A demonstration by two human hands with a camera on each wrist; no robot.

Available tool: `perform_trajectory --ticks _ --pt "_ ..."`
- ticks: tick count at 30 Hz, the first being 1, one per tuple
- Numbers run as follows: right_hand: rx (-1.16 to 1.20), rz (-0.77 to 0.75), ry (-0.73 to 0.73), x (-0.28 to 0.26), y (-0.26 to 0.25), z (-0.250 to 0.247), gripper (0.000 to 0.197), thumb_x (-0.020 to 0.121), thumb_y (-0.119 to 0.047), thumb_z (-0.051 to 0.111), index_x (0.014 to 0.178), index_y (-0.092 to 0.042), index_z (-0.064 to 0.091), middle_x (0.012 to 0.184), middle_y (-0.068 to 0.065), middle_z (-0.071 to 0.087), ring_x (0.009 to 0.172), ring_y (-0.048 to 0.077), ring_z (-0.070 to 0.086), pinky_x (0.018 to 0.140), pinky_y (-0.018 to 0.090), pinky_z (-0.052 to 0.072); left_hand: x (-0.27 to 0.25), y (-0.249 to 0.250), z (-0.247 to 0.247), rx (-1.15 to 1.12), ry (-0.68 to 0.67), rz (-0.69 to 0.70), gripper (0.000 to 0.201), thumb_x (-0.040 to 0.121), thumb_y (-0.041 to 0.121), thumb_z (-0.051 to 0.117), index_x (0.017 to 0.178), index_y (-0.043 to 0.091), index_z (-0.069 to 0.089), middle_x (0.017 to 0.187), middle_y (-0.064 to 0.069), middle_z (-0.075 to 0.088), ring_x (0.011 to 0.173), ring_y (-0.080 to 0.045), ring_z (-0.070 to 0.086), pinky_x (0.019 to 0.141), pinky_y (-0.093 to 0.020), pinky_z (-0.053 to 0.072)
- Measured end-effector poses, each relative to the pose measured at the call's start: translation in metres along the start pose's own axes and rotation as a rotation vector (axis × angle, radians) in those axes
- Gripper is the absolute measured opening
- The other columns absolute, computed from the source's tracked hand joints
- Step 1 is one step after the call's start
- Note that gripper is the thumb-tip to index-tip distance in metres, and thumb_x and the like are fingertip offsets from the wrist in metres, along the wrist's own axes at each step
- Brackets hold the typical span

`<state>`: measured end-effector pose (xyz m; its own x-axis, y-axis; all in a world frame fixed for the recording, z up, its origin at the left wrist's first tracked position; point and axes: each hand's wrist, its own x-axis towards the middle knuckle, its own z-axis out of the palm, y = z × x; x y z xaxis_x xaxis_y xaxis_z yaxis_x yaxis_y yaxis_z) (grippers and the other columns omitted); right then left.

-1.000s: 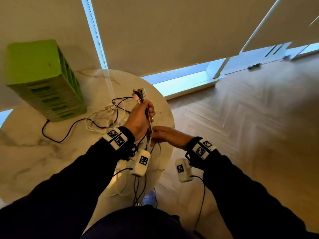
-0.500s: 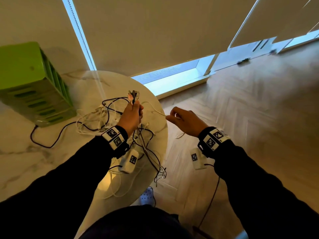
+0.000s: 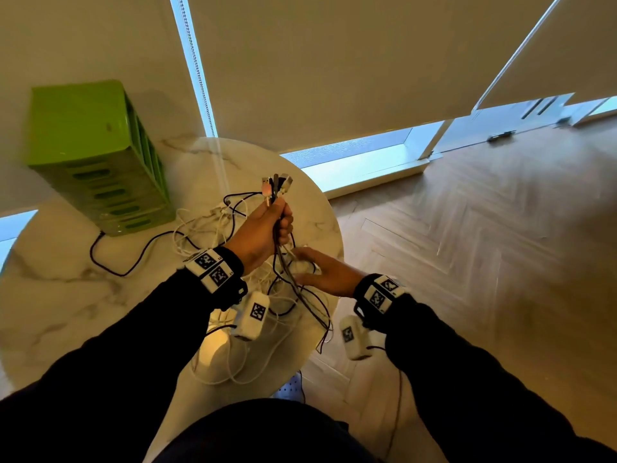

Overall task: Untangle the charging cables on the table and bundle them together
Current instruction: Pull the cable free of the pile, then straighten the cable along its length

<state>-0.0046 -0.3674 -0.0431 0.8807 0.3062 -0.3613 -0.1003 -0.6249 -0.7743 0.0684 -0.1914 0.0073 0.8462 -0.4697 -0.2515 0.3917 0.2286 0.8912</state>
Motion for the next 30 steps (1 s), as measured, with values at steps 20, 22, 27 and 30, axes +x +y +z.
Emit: perform_trajectory --ticks 20,22,27,30 --pt "-0.29 0.239 -0.168 -0.012 -0.002 -0.034 0.12 0.066 -0.075 0.073 0.159 -0.031 0.01 0.167 -0.003 0.014 0.15 0.022 0.023 0.12 0.049 0.027 -0.008 0.007 -0.018 0.009 0.032 0.005 0.033 0.111 0.026 0.032 0.085 0.014 0.047 0.061 0.005 0.038 0.055 -0.009 0.036 0.053 -0.021 0.03" --pt "-0.201 0.085 -0.107 0.003 -0.027 -0.017 0.112 0.069 -0.075 0.072 0.157 -0.033 0.016 0.163 -0.005 0.025 0.145 0.016 0.031 0.118 0.042 0.03 -0.013 0.009 -0.009 -0.01 -0.035 -0.032 0.031 0.11 0.028 0.033 0.089 0.012 0.049 0.06 0.004 0.038 0.055 -0.012 0.042 0.057 -0.023 0.036" --pt "-0.039 0.051 -0.315 0.02 -0.056 0.027 0.05 0.094 -0.056 0.059 0.11 -0.008 0.067 0.095 0.004 0.073 0.091 0.018 0.069 0.091 0.032 0.05 -0.02 0.018 -0.01 -0.069 -0.041 -0.12 0.028 0.108 0.027 0.039 0.089 0.012 0.052 0.058 0.003 0.031 0.05 -0.014 0.038 0.059 -0.029 0.039" --pt "-0.006 0.148 -0.336 0.019 -0.044 0.025 0.053 0.094 -0.059 0.057 0.073 -0.01 0.059 0.062 0.003 0.06 0.056 0.018 0.06 0.064 0.029 0.052 -0.025 0.025 -0.02 -0.177 -0.028 -0.149 0.026 0.106 0.02 0.038 0.082 0.016 0.047 0.059 0.005 0.027 0.051 -0.011 0.031 0.063 -0.031 0.037"
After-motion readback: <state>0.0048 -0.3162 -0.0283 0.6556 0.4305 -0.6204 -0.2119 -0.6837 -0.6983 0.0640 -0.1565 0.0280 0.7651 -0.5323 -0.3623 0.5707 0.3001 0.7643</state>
